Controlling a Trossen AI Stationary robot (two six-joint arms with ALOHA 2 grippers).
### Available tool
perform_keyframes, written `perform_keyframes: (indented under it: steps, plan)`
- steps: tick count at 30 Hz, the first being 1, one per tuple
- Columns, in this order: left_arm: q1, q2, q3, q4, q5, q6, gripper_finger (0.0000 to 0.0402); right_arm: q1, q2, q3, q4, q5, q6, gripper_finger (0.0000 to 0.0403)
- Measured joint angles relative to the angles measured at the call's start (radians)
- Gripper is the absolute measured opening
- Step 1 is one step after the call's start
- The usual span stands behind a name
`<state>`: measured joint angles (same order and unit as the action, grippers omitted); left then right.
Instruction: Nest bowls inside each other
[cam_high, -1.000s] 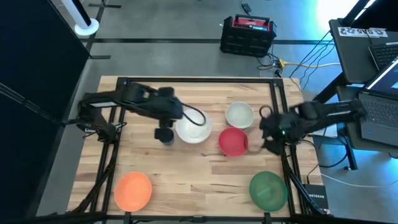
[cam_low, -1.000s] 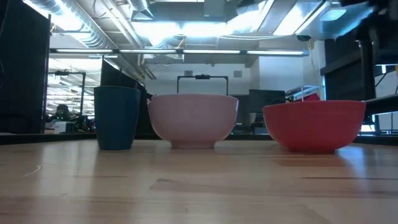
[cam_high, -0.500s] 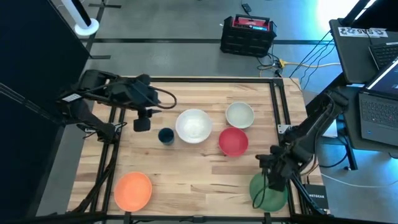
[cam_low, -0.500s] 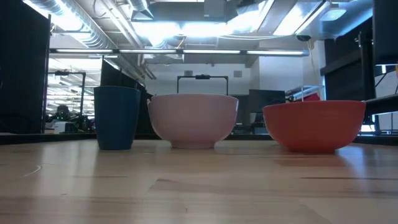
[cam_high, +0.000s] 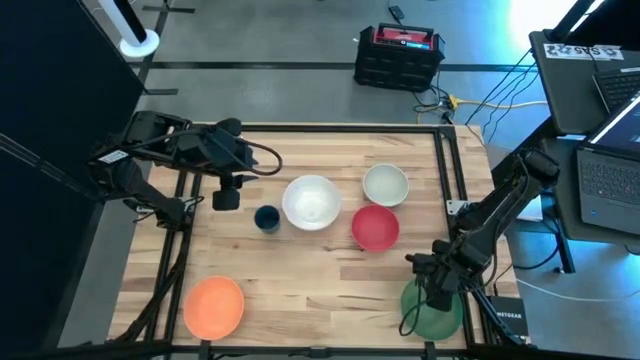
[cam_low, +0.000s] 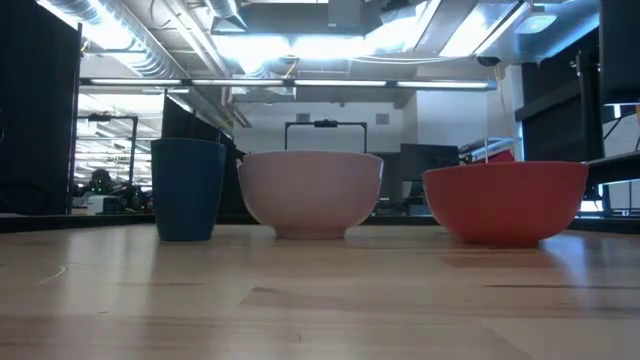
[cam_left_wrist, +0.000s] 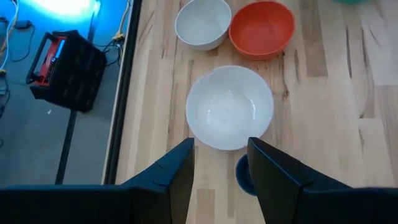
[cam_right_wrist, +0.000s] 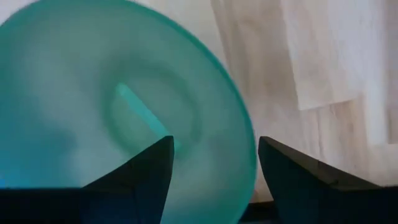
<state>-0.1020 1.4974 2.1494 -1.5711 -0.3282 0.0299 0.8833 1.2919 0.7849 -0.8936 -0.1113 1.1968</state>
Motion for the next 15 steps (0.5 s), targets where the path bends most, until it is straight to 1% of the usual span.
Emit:
perform_keyframes:
  steps: [12,15]
  plan:
    - [0.0,-0.002,0.0,0.0,0.0,0.003,0.0132,0.0,0.0,-0.061,0.061,-0.012,0.052,0.0019]
    - [0.0,-0.002,0.0,0.0,0.0,0.003,0.0132,0.0,0.0,-0.061,0.06,-0.012,0.057,0.0005]
